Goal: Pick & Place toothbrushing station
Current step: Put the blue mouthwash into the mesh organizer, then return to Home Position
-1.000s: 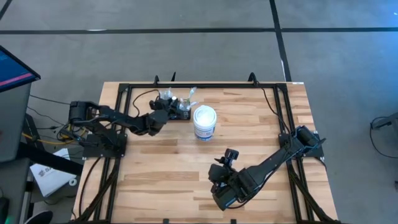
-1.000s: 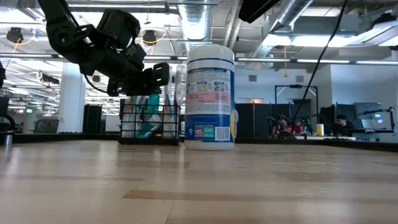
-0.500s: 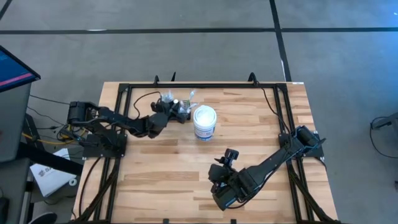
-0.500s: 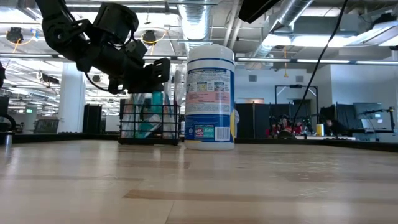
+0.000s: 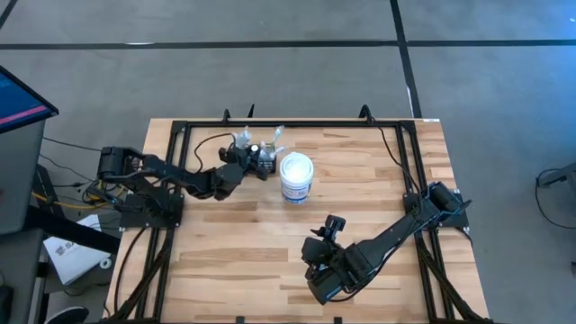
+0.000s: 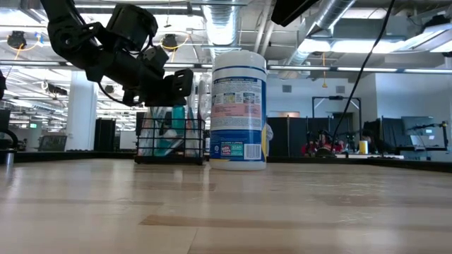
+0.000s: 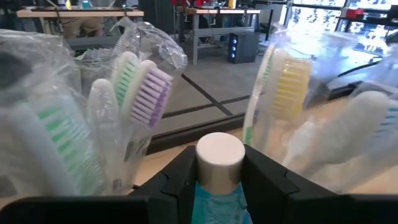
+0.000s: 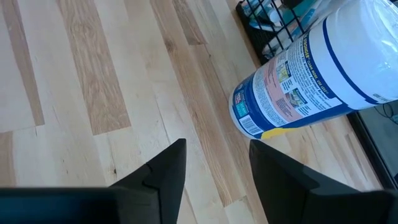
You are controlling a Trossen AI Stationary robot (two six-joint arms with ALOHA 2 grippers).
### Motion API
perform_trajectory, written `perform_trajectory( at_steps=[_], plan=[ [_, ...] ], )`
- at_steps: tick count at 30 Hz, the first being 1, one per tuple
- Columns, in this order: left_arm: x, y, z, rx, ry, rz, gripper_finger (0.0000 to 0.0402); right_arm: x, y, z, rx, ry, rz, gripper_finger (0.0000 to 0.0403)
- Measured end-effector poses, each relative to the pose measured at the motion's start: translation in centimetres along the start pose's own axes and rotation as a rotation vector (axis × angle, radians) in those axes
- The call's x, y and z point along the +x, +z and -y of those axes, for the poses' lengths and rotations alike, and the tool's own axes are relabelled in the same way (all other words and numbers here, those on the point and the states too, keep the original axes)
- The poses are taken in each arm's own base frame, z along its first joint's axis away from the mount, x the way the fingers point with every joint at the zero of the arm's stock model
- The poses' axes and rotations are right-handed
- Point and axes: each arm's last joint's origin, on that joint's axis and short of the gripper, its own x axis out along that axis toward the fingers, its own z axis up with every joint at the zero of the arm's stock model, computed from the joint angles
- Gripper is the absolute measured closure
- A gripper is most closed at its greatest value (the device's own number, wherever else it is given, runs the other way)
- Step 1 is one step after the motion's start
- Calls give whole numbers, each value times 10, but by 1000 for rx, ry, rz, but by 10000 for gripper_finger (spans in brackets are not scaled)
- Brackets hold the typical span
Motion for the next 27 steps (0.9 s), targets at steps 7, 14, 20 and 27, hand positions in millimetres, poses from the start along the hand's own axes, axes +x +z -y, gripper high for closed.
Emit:
perform_trajectory(
  at_steps=[7,14,20,27],
  plan=[
    [5,1,-4,-30,0,-5,297,0,0,0,0,0,0,234],
    [6,1,-4,-16,1,-4,279,1,-1,-1,1,1,1,236],
    [6,2,-5,-19,16,2,267,12,-11,-3,-16,-17,-18,234],
    [4,8,-5,-32,-3,13,264,14,-12,-3,-24,-28,-14,237]
  ],
)
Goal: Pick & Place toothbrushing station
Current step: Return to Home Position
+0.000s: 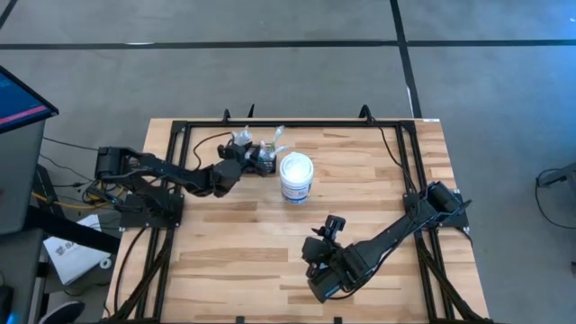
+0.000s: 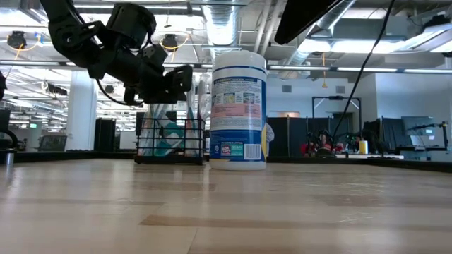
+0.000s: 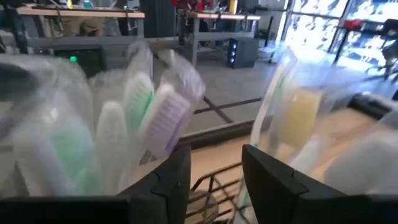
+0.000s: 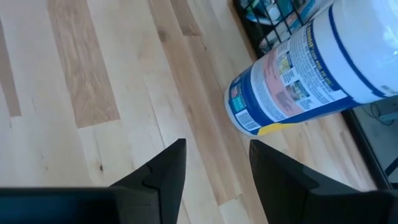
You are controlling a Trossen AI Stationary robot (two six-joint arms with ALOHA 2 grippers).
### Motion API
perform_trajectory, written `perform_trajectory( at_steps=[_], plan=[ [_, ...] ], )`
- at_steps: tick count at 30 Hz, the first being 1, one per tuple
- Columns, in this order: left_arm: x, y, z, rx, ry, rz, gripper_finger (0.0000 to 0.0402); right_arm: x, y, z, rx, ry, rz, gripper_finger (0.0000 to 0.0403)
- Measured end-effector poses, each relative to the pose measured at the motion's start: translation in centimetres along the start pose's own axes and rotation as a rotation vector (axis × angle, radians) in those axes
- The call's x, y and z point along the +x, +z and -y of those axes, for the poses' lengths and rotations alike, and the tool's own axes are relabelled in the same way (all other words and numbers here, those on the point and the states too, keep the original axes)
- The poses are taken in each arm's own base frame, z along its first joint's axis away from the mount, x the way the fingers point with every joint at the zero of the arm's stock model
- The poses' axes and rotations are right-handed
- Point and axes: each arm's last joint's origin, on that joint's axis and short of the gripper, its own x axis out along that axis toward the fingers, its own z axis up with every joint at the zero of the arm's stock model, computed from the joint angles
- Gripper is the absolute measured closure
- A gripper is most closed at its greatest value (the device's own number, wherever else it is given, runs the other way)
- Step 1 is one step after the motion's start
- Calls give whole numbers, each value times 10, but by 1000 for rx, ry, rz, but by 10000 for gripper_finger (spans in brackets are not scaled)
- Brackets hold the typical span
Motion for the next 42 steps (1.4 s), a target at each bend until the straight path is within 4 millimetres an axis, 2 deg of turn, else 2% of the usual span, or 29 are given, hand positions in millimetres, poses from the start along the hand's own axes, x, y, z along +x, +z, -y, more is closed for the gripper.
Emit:
perform_trajectory(
  at_steps=[5,11,17,25,30,33,39,42],
  plan=[
    [-11,20,1,-37,-59,43,266,0,1,-1,11,-1,13,234],
    [-37,42,6,-13,-152,97,266,0,2,-1,21,2,22,234],
    [-60,46,15,25,-249,110,266,0,4,-2,36,-18,59,234],
    [-94,41,30,91,-413,100,266,-9,1,-5,26,-75,149,243],
    [-117,35,37,163,-514,97,266,-22,1,5,18,-91,172,253],
    [-125,38,36,186,-571,99,266,-30,1,11,23,-91,186,264],
    [-131,46,22,182,-695,17,266,-60,-2,30,42,-132,286,291],
    [-133,42,11,184,-726,-11,266,-71,-11,40,57,-156,327,303]
  ],
)
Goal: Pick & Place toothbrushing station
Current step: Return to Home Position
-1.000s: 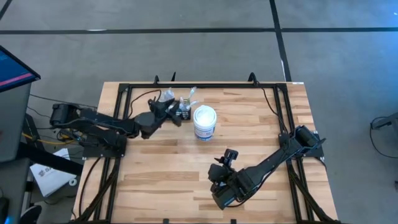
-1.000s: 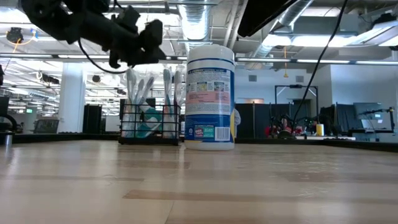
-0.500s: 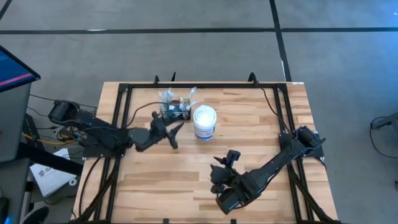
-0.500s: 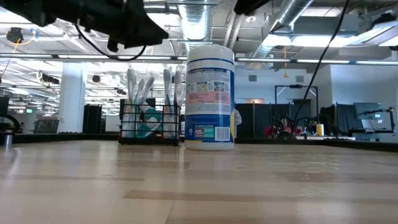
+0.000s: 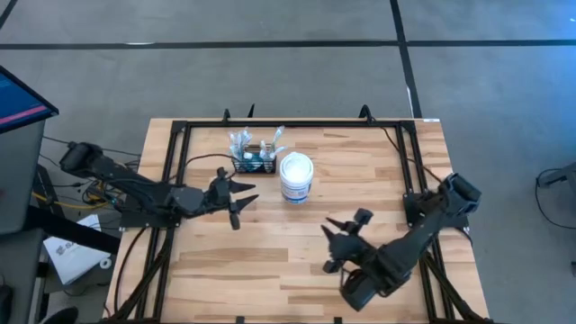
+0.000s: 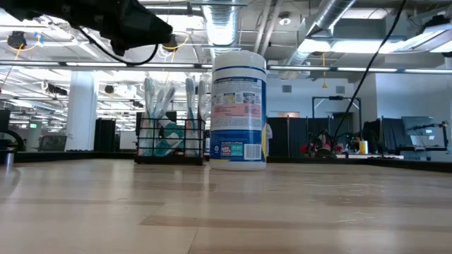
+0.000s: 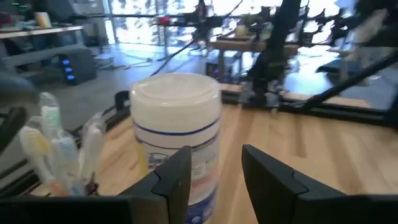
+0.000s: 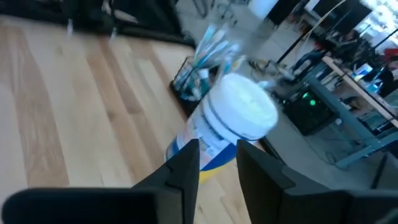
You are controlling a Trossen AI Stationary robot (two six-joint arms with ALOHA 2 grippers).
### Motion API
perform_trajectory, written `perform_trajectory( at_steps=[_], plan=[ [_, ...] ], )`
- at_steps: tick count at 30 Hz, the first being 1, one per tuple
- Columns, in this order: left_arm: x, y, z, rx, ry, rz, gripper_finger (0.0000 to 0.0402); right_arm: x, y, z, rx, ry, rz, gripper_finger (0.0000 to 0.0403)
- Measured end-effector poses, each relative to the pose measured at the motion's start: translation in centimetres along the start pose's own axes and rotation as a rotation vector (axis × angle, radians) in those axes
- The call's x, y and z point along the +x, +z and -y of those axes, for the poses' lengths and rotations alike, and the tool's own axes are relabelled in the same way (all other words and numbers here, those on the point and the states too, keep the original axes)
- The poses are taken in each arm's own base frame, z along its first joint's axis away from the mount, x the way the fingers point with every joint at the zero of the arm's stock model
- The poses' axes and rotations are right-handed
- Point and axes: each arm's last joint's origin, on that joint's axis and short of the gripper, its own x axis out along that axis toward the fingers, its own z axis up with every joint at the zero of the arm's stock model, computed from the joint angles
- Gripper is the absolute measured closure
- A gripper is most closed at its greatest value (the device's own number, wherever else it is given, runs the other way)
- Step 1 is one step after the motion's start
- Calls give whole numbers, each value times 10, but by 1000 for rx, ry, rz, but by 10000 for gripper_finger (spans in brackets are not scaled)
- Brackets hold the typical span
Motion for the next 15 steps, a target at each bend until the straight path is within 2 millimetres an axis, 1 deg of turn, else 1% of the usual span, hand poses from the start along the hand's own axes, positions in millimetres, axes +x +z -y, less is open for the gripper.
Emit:
perform_trajectory(
  at_steps=[3,8,15],
  plan=[
    [-10,-3,-7,-16,-33,17,266,-11,-12,12,37,-9,49,311],
    [-21,-4,-16,-60,-74,51,266,-28,-43,37,133,7,136,317],
    [-29,-5,-21,-79,-129,74,266,-45,-86,71,279,70,267,317]
  ],
)
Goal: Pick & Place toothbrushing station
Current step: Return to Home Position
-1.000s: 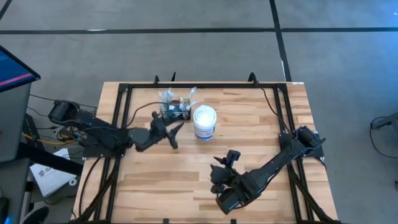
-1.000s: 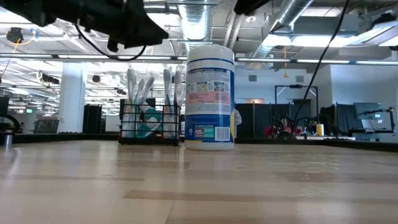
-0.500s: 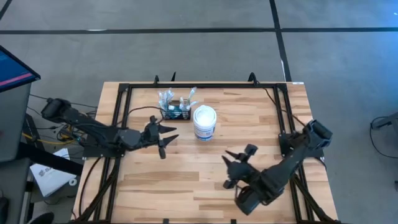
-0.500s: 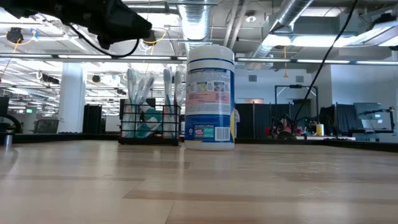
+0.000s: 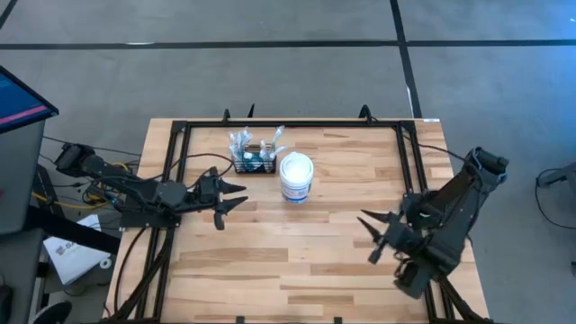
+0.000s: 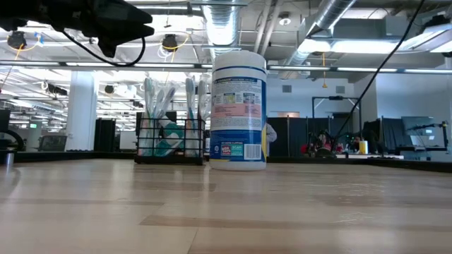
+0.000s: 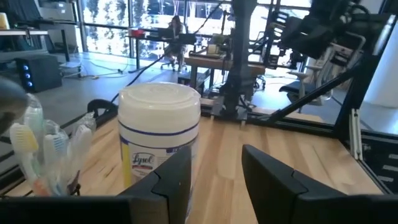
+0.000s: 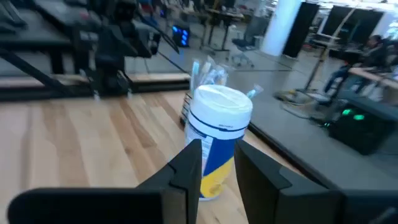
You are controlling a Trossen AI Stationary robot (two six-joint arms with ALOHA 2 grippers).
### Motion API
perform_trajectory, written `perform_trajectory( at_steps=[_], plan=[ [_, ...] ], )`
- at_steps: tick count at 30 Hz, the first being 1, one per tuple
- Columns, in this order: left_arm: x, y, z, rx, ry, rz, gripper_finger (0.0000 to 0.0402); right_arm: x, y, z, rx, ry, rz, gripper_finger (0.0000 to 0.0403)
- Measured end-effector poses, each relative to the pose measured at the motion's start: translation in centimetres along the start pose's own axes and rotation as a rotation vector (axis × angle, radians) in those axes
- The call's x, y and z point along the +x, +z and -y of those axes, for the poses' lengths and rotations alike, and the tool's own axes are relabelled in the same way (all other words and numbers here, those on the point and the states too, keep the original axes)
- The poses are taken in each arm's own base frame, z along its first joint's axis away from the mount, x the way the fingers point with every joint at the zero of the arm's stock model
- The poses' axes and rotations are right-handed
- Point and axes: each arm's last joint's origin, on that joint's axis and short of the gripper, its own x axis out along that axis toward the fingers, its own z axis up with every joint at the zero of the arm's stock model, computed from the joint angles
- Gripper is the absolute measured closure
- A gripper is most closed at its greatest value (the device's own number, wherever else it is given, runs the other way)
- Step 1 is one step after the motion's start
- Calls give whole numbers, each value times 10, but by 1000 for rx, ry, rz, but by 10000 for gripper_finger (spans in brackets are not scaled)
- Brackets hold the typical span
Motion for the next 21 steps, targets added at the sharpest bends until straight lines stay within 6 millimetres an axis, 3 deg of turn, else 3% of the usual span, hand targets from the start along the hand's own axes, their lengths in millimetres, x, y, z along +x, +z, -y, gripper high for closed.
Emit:
perform_trajectory(
  at_steps=[15,21],
  plan=[
    [0,-1,0,48,-24,-7,266,-22,-32,75,202,138,171,323],
    [1,0,-2,49,-11,-2,266,-18,-57,83,321,161,166,336]
  ],
)
